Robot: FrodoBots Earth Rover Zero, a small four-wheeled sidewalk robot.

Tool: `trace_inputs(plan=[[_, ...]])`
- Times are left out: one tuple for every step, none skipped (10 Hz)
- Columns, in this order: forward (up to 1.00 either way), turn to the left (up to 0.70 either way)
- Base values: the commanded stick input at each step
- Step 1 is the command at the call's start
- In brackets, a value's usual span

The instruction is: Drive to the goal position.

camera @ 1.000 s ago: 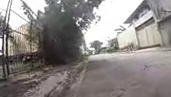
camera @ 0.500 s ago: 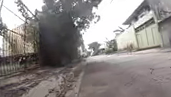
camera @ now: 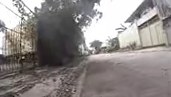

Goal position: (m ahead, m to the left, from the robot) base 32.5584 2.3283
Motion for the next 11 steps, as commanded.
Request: trace_inputs(plan=[[0.70, -0.35], [0.70, -0.35], [0.70, -0.35], [0.70, -0.35], [0.70, -0.35], [0.70, -0.35], [0.70, -0.35], [0.70, -0.35], [0.70, -0.25], [0.70, 0.00], [0.70, 0.00]])
